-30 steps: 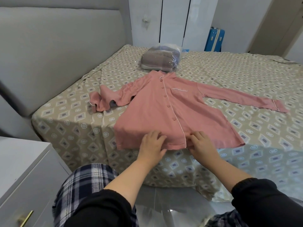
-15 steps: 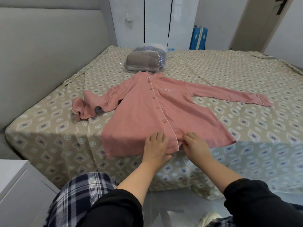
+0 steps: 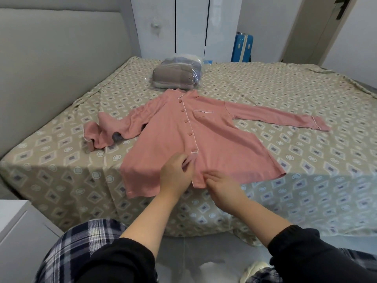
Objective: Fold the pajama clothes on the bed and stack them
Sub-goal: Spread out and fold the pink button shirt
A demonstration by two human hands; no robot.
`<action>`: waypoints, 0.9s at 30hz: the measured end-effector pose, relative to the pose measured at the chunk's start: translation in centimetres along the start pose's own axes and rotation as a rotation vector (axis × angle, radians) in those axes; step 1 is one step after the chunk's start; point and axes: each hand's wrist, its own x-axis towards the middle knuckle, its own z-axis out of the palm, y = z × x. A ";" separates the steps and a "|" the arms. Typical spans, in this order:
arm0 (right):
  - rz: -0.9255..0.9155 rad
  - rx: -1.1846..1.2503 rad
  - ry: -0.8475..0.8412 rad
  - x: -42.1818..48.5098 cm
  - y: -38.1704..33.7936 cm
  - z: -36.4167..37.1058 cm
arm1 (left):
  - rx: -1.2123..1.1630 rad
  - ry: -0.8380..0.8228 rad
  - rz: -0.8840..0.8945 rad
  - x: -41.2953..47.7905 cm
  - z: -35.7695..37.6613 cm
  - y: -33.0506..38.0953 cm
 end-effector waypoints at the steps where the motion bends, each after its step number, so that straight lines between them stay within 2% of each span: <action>1: -0.024 -0.025 -0.068 -0.3 -0.1 0.4 | 0.041 -0.038 0.056 -0.3 0.1 0.0; 4: 0.005 -0.020 -0.114 -1.5 0.3 0.6 | 0.126 -0.179 0.228 -1.0 0.7 0.0; 9: 0.234 0.053 -0.006 -3.2 2.9 -2.0 | 0.227 -0.487 0.378 -1.9 2.5 0.4; 11: 0.329 0.024 0.068 -3.2 4.4 -3.3 | 0.266 -0.477 0.387 -2.0 3.2 1.5; 13: 0.433 -0.040 0.156 -2.7 6.4 -3.7 | 0.244 -0.384 0.433 -1.7 4.3 2.5; 15: 0.668 -0.118 0.183 -2.4 8.9 -3.5 | 0.247 -0.345 0.439 -0.8 6.1 2.8; 17: 0.994 -0.106 0.126 -2.4 11.1 -3.4 | 0.379 -0.467 0.353 0.1 7.8 3.0; 19: 1.210 -0.080 -0.001 -2.5 12.5 -3.6 | 0.506 -0.609 0.310 0.4 9.3 2.7; 22: 1.266 -0.076 -0.108 -2.8 13.8 -3.8 | 0.564 -0.653 0.396 0.1 10.0 2.3; 27: 1.276 0.193 -0.027 -2.9 14.7 -4.6 | 0.417 -0.480 0.539 0.2 10.2 1.2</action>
